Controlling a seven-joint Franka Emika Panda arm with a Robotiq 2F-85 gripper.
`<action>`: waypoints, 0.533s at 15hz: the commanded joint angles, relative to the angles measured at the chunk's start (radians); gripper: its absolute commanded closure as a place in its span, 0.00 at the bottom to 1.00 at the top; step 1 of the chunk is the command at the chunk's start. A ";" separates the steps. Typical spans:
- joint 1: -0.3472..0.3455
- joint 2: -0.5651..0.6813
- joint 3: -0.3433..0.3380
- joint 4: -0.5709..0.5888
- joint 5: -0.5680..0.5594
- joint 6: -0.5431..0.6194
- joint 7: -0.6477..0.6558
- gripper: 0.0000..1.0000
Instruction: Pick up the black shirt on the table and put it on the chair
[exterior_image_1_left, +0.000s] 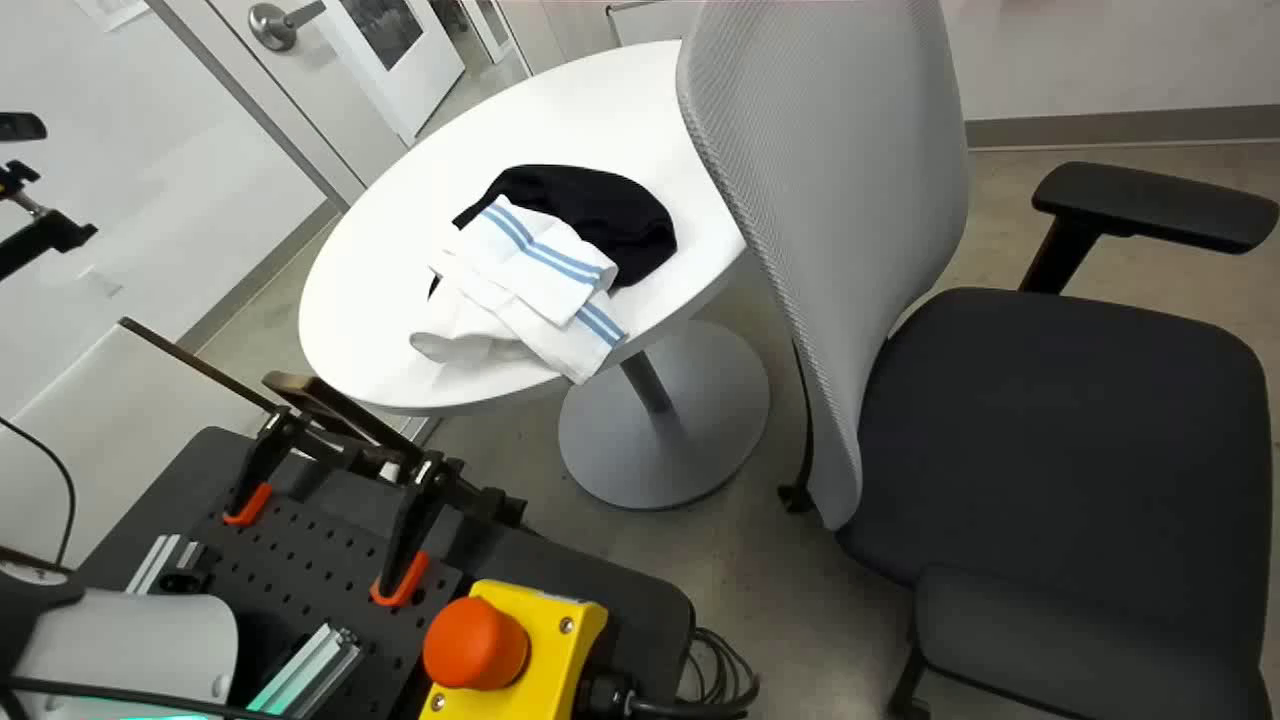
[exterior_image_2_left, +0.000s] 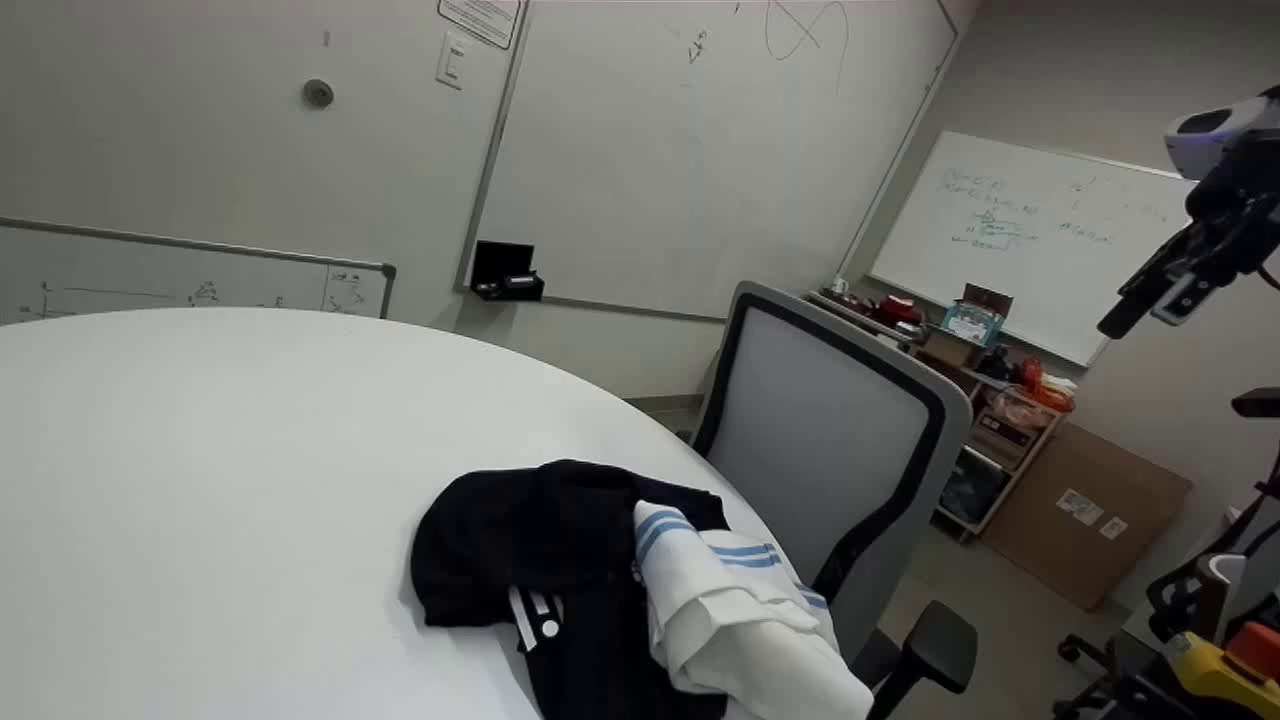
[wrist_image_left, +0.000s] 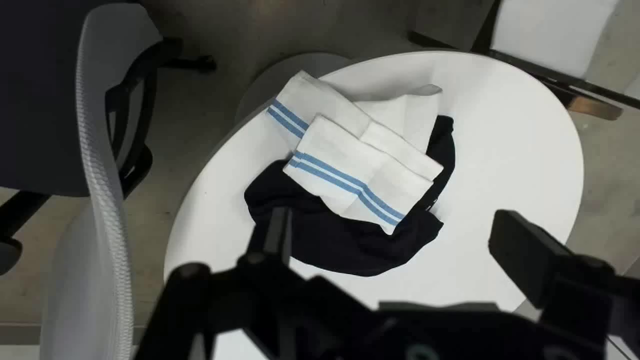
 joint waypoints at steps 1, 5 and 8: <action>-0.039 0.012 0.037 0.001 0.028 -0.002 -0.022 0.00; -0.066 0.009 0.060 0.002 0.025 -0.022 -0.016 0.00; -0.067 -0.001 0.053 -0.018 0.060 0.028 -0.002 0.00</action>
